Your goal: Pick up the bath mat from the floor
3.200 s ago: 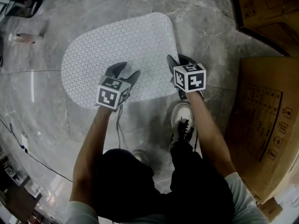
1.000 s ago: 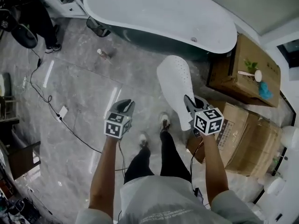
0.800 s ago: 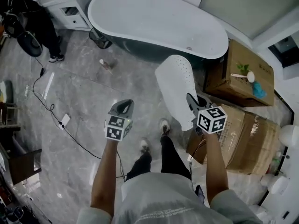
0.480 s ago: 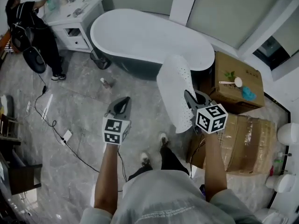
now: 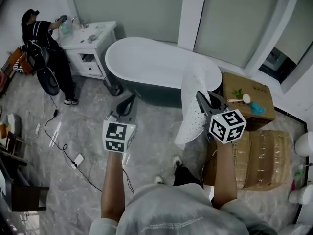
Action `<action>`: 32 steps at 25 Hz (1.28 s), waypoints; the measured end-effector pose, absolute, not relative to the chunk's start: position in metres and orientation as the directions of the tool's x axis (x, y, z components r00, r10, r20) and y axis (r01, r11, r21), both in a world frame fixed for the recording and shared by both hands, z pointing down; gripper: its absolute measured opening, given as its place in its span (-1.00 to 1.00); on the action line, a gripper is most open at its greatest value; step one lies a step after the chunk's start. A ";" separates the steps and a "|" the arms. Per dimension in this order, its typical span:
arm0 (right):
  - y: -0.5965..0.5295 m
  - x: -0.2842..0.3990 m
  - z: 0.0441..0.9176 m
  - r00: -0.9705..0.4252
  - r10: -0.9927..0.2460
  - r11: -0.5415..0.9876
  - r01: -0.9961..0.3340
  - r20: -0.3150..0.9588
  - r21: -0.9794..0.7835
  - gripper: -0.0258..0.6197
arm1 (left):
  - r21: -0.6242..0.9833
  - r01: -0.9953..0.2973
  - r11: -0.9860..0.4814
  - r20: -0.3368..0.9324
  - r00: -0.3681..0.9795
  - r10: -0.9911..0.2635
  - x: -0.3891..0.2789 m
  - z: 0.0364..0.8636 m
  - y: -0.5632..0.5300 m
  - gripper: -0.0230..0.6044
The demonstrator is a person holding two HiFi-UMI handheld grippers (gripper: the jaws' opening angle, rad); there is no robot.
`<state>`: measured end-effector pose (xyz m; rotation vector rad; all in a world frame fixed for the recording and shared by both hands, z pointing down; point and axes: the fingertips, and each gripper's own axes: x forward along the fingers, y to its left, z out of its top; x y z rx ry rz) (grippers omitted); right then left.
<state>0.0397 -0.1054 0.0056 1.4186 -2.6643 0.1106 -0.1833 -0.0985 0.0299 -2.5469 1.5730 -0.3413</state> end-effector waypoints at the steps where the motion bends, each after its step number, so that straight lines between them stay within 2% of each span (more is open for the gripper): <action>1: -0.102 0.038 -0.004 -0.556 -0.822 0.560 -0.828 0.126 0.003 -0.81 | -0.228 -0.868 -0.441 0.106 0.428 -0.898 -0.185 0.021 -0.096 -0.86; 12: -0.069 0.011 -0.060 -0.604 -0.796 0.604 -0.792 0.029 0.087 -0.81 | -0.280 -0.866 -0.413 -0.002 0.431 -0.902 -0.191 -0.039 -0.066 -0.86; 32: -0.051 -0.004 -0.063 -0.642 -0.767 0.640 -0.764 0.007 0.081 -0.81 | -0.298 -0.861 -0.412 0.018 0.426 -0.904 -0.196 -0.029 -0.044 -0.86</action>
